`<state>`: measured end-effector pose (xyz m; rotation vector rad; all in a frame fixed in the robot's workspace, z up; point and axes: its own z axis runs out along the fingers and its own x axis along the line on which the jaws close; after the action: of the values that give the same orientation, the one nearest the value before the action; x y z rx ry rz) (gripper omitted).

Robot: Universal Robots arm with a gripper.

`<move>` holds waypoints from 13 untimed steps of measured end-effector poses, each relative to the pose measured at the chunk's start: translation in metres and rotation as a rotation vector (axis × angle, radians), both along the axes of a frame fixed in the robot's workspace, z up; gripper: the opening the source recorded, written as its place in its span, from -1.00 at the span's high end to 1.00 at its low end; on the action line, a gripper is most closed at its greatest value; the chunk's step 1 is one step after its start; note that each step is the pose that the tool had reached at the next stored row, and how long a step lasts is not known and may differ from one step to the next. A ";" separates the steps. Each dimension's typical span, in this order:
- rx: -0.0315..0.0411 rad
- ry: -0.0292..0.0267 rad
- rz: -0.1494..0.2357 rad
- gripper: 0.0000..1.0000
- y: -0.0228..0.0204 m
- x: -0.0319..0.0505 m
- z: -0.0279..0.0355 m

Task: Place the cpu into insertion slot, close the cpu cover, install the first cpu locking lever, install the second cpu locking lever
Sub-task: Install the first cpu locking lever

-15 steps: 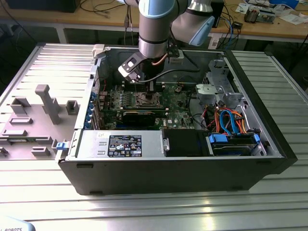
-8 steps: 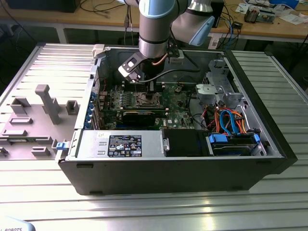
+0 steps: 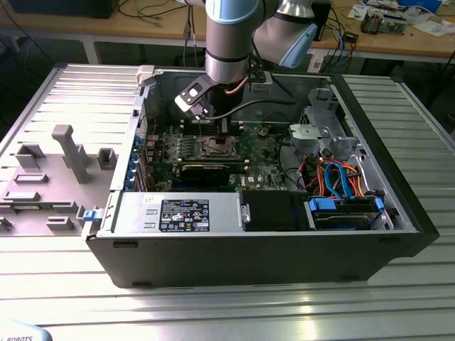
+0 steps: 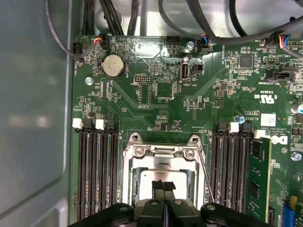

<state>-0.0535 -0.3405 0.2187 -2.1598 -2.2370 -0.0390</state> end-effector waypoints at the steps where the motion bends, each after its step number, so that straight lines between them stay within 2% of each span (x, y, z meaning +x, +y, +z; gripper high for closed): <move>1: -0.0002 0.0001 0.000 0.79 0.0000 0.0000 0.0031; 3: -0.0001 0.0001 0.000 0.79 0.0000 0.0000 0.0076; 7: -0.0001 0.0001 0.000 0.79 0.0000 0.0000 0.0218; 12: -0.0001 0.0001 0.000 0.79 0.0000 0.0000 0.0353; 13: 0.0000 0.0001 0.000 0.79 0.0000 0.0000 0.0403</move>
<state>-0.0534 -0.3405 0.2590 -2.1597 -2.2371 -0.0389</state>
